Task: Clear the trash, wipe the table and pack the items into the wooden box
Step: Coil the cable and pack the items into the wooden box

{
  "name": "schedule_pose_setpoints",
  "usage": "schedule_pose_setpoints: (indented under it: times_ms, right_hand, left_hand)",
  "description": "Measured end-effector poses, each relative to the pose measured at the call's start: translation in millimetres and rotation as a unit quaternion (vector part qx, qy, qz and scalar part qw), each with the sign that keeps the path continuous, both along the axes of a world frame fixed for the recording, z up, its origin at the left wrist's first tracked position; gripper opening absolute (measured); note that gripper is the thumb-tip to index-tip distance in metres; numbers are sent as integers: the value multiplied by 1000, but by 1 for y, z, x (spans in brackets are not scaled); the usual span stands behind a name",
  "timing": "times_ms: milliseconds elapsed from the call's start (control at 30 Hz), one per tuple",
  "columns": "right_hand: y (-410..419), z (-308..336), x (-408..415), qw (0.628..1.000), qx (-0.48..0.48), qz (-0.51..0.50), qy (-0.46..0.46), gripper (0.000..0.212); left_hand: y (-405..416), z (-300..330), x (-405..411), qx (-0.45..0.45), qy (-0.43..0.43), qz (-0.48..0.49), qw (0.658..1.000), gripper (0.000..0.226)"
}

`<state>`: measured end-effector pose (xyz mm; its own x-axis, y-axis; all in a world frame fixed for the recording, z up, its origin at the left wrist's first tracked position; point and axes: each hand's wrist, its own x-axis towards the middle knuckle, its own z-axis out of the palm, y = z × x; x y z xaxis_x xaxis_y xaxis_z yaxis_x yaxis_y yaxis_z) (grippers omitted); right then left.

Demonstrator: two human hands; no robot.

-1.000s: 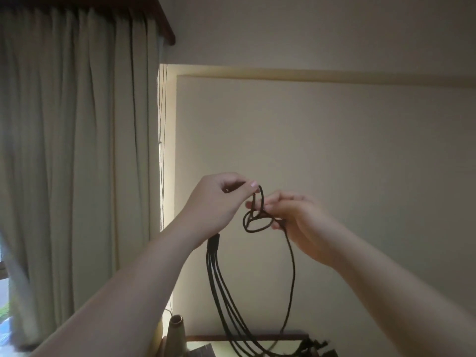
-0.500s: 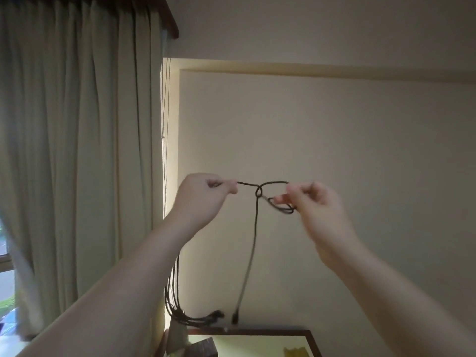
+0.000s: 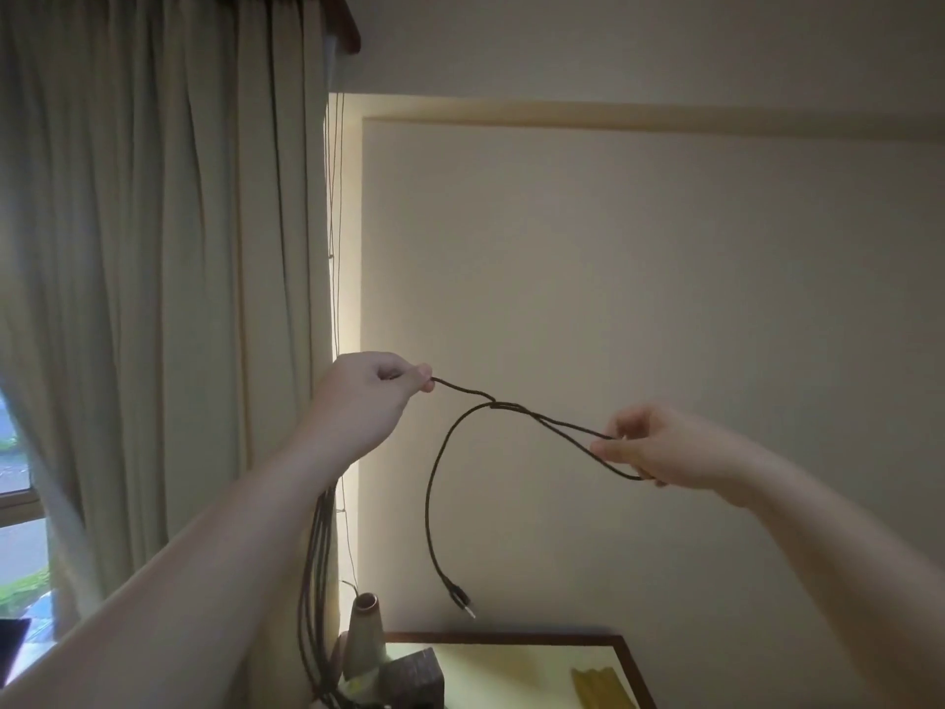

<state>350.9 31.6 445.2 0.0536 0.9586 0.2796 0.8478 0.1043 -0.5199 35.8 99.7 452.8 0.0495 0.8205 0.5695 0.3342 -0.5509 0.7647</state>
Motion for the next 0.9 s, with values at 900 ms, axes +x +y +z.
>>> schedule_pose_setpoints:
  times_ms: [900]
  right_hand:
    - [-7,-43,113,984,-149,-95,7,1]
  left_hand:
    - [24,-33,-57,-26,21,81,996,22]
